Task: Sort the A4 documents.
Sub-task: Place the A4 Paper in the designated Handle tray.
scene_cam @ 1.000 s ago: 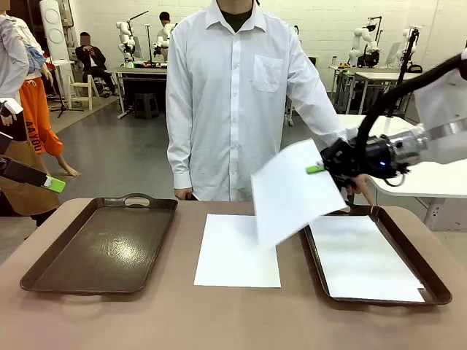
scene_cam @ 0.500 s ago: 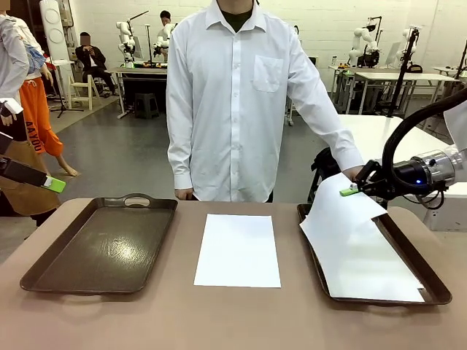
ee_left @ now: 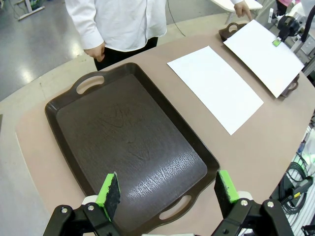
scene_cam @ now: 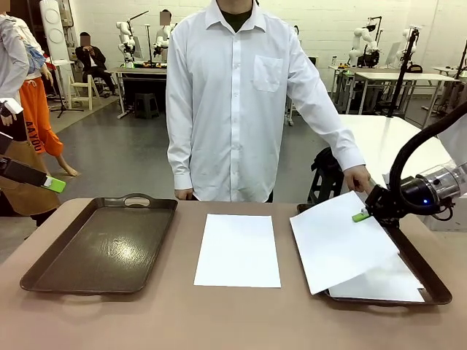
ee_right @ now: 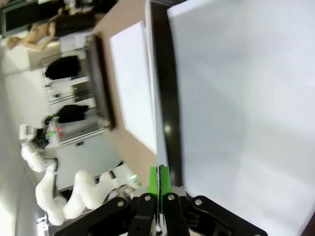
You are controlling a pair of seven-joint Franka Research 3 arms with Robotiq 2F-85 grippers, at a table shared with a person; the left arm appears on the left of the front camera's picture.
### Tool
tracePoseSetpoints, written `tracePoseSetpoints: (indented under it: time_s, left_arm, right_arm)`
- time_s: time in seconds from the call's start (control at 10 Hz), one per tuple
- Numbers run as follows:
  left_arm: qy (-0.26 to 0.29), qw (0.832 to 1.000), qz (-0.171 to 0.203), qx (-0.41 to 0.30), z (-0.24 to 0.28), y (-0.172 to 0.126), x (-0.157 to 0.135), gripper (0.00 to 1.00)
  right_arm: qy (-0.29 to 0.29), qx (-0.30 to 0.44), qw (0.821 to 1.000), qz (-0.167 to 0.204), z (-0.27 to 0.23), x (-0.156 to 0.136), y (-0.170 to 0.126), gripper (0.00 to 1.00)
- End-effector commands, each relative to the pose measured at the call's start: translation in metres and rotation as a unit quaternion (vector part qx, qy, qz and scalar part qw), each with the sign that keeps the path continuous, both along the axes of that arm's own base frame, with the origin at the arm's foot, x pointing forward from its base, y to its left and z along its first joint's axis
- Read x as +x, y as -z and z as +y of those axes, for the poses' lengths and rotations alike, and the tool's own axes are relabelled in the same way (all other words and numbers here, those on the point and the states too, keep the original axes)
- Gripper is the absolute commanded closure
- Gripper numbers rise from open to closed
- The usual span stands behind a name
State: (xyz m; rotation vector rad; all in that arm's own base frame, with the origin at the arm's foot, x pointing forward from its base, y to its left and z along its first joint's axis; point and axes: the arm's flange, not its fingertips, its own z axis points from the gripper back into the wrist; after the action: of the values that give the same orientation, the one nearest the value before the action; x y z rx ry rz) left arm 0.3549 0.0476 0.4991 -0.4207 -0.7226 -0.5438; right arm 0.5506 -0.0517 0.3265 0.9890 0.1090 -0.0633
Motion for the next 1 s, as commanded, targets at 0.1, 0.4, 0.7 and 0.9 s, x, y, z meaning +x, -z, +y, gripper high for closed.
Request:
tracePoseSetpoints:
  time_s: [0.1,0.4,0.7,0.9]
  left_arm:
    - [0.010,1.000,-0.005,-0.006,0.001,0.003,0.001,0.00]
    - [0.010,1.000,-0.005,-0.006,0.001,0.003,0.001,0.00]
    - [0.010,1.000,-0.005,-0.006,0.001,0.003,0.001,0.00]
    - [0.010,1.000,-0.005,-0.006,0.001,0.003,0.001,0.00]
  right_arm:
    - [0.012,-0.075,0.997,-0.015,-0.013,-0.007,0.011,0.99]
    - [-0.013,-0.128,0.992,0.000,-0.021,-0.001,0.002,0.99]
    - [-0.018,-0.144,0.989,-0.005,-0.023,0.007,-0.005,0.99]
    - [-0.021,-0.156,0.988,-0.007,-0.020,0.014,0.000,0.99]
